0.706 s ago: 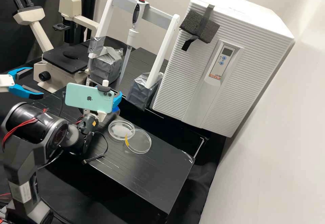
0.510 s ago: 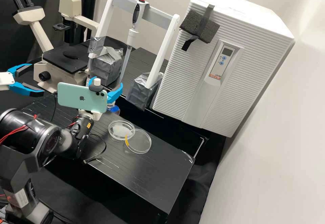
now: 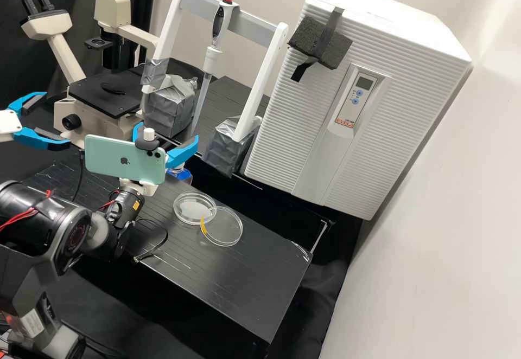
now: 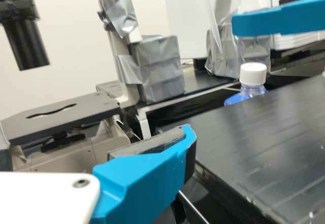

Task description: Close the bottle

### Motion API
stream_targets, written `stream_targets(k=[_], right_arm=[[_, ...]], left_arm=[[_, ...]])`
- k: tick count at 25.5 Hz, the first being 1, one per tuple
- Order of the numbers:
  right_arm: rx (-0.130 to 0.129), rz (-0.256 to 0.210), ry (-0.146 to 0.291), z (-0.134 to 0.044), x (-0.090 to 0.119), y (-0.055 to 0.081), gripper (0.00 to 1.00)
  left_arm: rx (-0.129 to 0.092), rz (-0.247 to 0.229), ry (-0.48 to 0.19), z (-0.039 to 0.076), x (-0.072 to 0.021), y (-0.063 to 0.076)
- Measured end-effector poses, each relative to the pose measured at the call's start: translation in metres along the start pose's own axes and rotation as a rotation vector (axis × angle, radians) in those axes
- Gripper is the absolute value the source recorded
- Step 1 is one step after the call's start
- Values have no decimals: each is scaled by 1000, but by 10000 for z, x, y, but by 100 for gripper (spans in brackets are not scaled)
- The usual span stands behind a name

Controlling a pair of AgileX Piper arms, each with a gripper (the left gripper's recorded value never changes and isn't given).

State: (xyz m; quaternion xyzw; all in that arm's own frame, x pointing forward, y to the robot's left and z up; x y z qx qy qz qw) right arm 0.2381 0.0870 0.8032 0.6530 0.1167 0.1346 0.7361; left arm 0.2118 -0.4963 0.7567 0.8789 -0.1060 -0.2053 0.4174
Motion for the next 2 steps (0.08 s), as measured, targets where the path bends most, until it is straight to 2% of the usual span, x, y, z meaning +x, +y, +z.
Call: stream_targets(k=[2], right_arm=[[0,0,0,0,0,0,100]], left_arm=[[-20,6,37,-19,-6,3]])
